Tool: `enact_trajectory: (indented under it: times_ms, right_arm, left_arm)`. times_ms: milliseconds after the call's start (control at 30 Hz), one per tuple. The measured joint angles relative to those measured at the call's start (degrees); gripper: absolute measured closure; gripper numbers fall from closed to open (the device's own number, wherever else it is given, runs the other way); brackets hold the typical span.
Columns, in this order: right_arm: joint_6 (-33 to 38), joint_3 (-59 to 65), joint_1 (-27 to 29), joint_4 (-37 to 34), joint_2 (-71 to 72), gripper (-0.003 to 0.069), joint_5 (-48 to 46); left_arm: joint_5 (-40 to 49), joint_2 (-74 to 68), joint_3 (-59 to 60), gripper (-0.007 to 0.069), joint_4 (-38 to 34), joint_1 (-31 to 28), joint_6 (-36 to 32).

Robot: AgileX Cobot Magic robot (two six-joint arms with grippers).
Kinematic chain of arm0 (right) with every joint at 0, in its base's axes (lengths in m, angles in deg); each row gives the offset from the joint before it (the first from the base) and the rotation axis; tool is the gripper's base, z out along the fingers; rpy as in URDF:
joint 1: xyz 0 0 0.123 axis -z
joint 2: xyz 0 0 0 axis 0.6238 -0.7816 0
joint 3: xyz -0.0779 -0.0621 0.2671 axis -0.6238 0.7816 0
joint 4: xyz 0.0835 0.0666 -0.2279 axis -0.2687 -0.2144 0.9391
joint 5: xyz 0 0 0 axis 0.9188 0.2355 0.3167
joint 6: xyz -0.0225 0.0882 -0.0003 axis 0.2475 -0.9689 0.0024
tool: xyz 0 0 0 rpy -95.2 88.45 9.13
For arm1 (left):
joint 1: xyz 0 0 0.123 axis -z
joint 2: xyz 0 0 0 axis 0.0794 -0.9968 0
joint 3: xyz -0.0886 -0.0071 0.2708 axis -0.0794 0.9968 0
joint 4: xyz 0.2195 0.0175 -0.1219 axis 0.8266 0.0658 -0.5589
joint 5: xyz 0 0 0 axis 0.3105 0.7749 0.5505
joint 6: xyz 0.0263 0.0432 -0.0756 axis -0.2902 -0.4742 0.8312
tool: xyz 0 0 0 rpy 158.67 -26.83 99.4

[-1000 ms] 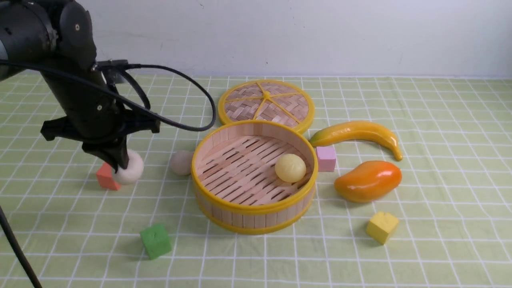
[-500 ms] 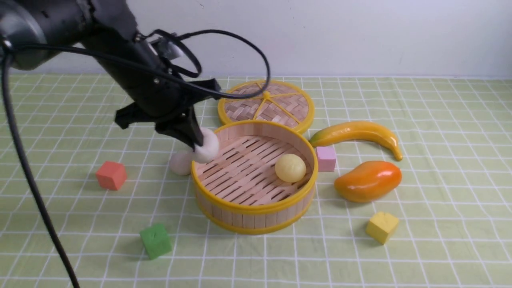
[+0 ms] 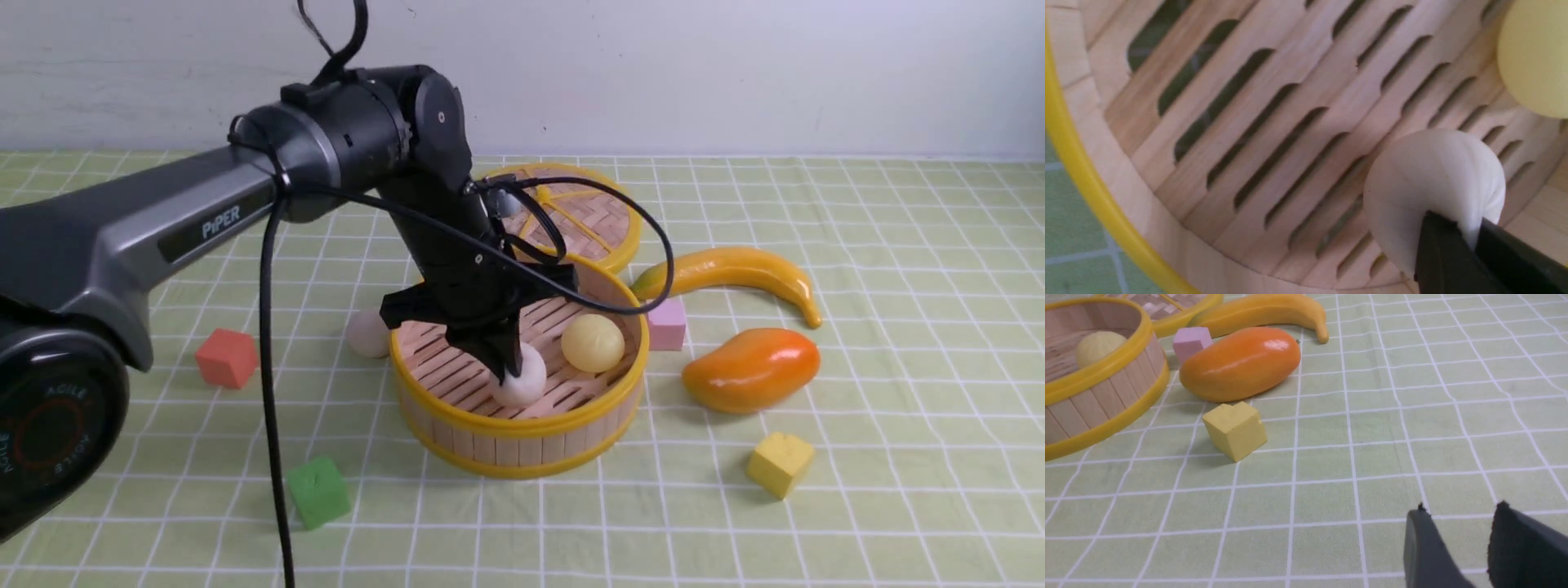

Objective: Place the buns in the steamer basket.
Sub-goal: Use the left arm to put the steamed stuffed bun into the steamer, then use the left arm to grab a steamed stuffed bun

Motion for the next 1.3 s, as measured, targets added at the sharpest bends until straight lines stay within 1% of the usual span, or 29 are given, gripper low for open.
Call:
enact_trajectory:
  times_ms: [67, 167, 200, 233, 267, 300, 333, 367, 400, 433, 467, 500, 567, 667, 700, 733, 800, 833, 933, 1000, 1033, 1100, 1200, 1233, 1300]
  right_arm:
    - [0.0, 0.0, 0.0, 0.0, 0.0, 0.042, 0.0]
    - [0.0, 0.0, 0.0, 0.0, 0.0, 0.042, 0.0]
    - [0.0, 0.0, 0.0, 0.0, 0.0, 0.042, 0.0]
    - [0.0, 0.0, 0.0, 0.0, 0.0, 0.042, 0.0]
    - [0.0, 0.0, 0.0, 0.0, 0.0, 0.042, 0.0]
    - [0.0, 0.0, 0.0, 0.0, 0.0, 0.042, 0.0]
    - [0.0, 0.0, 0.0, 0.0, 0.0, 0.042, 0.0]
    - [0.0, 0.0, 0.0, 0.0, 0.0, 0.042, 0.0]
    - [0.0, 0.0, 0.0, 0.0, 0.0, 0.042, 0.0]
    - [0.0, 0.0, 0.0, 0.0, 0.0, 0.042, 0.0]
    - [0.0, 0.0, 0.0, 0.0, 0.0, 0.042, 0.0]
    - [0.0, 0.0, 0.0, 0.0, 0.0, 0.042, 0.0]
    - [0.0, 0.0, 0.0, 0.0, 0.0, 0.042, 0.0]
    - [0.0, 0.0, 0.0, 0.0, 0.0, 0.042, 0.0]
    - [0.0, 0.0, 0.0, -0.1, 0.0, 0.042, 0.0]
    - [0.0, 0.0, 0.0, -0.1, 0.0, 0.042, 0.0]
    - [0.0, 0.0, 0.0, 0.0, 0.0, 0.042, 0.0]
    - [0.0, 0.0, 0.0, 0.0, 0.0, 0.042, 0.0]
    - [0.0, 0.0, 0.0, 0.0, 0.0, 0.042, 0.0]
    - [0.0, 0.0, 0.0, -0.1, 0.0, 0.042, 0.0]
    - [0.0, 0.0, 0.0, -0.1, 0.0, 0.042, 0.0]
    - [0.0, 0.0, 0.0, -0.1, 0.0, 0.042, 0.0]
    - [0.0, 0.0, 0.0, -0.1, 0.0, 0.042, 0.0]
    - [0.0, 0.0, 0.0, -0.1, 0.0, 0.042, 0.0]
    - [0.0, 0.0, 0.0, 0.0, 0.0, 0.042, 0.0]
  left_arm:
    - [0.0, -0.3, -0.1, 0.0554, 1.6, 0.0, 1.0]
    - [-0.1, -0.6, -0.1, 0.0473, 3.8, 0.0, 3.3]
    - [-0.1, -0.6, -0.1, 0.0466, 3.9, 0.0, 3.3]
    - [-0.1, -0.5, -0.1, 0.0407, 4.2, 0.0, 3.6]
    - [-0.1, -0.5, -0.1, 0.0392, 4.2, 0.0, 3.6]
    - [-0.1, -0.5, -0.1, 0.0343, 4.3, 0.0, 3.6]
    - [-0.1, -0.5, -0.1, 0.0327, 4.3, 0.0, 3.6]
    - [0.0, -0.5, -0.2, 0.0263, 4.4, 0.0, 3.6]
    - [0.6, -0.5, -0.8, 0.022, 4.4, 0.0, 3.6]
    - [0.7, -0.5, -0.9, 0.0213, 4.4, 0.0, 3.6]
    - [1.9, -0.5, -2.2, 0.0167, 4.6, 0.0, 3.6]
    - [3.2, -0.5, -4.0, 0.0145, 5.2, 0.0, 3.6]
    - [5.3, -0.5, -7.8, 0.0118, 7.2, 0.0, 3.6]
    - [6.0, -0.3, -11.7, 0.0109, 10.4, -0.2, 4.1]
    - [6.2, 0.5, -14.1, 0.0105, 13.5, -0.9, 5.4]
    - [6.2, 0.6, -14.5, 0.0105, 13.8, -1.1, 5.6]
    - [6.6, 2.3, -15.2, 0.0104, 17.6, -3.3, 7.7]
    - [6.6, 2.6, -15.2, 0.0104, 17.8, -3.8, 7.8]
    - [6.6, 3.6, -15.2, 0.0112, 18.9, -8.1, 8.8]
    - [6.6, 3.6, -13.1, 0.0127, 16.9, -12.6, 9.3]
    - [6.6, 3.6, -12.9, 0.0127, 16.7, -12.9, 9.3]
    - [5.7, 3.1, -9.4, 0.0144, 11.8, -16.9, 8.6]
    - [2.9, 1.5, -8.0, 0.0162, 5.6, -19.0, 4.7]
    - [2.9, 1.3, -7.9, 0.0164, 5.2, -19.1, 4.3]
    - [0.5, -1.0, -7.6, 0.0185, 0.2, -19.3, 0.8]
